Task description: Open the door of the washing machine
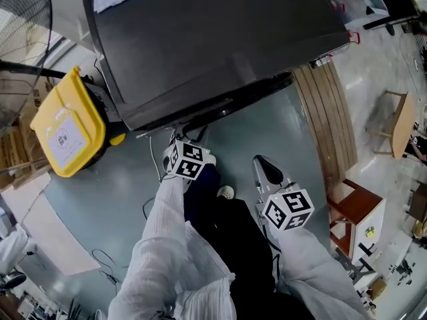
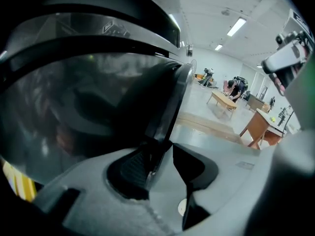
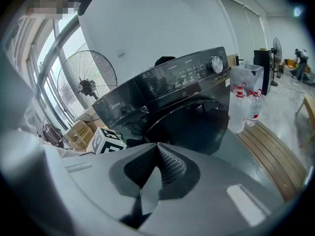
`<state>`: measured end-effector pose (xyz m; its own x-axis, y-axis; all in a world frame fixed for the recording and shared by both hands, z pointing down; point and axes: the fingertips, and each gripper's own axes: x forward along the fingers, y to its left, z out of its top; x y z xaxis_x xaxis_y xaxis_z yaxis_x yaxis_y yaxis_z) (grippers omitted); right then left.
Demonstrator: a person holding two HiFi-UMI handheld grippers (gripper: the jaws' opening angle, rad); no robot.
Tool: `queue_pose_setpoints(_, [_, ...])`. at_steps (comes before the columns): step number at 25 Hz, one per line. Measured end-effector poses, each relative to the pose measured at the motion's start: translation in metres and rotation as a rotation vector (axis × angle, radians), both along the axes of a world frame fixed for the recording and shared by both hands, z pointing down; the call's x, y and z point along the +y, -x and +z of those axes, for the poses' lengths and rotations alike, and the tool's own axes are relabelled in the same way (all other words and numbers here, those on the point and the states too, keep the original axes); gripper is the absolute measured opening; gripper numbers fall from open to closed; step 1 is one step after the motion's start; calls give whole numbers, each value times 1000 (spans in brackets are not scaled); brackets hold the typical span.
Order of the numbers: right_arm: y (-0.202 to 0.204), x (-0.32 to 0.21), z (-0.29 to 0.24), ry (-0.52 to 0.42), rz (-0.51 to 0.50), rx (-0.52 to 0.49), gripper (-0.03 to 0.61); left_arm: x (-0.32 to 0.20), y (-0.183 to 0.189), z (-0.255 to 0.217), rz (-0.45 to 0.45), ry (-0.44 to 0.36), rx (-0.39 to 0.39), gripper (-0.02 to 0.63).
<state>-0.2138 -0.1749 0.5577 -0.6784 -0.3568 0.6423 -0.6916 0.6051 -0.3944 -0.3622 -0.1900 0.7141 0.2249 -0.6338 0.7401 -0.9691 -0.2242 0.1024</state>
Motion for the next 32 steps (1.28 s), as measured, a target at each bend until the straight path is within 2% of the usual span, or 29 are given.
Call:
queue_pose_setpoints(4, [-2,0,-1,-1,6,-3,8,0,-1,0,-5,-5,-3,149])
queue_pose_setpoints(10, [-5,6,1,-3,14,-3,8,2,0,2,21,-16,-52,141])
queue_pose_setpoints(20, [-33,19,7,3,44,-9,8,8,-8,4,1,-25,-78,137])
queue_pose_setpoints(25, [-54,30,10,19,30,-21,8,17,-23,4,-11,-11,-70,133])
queue_pose_setpoints(32, [-95,35,10,11,31,-15,8,42,-62,4,-86,-14,-38,127])
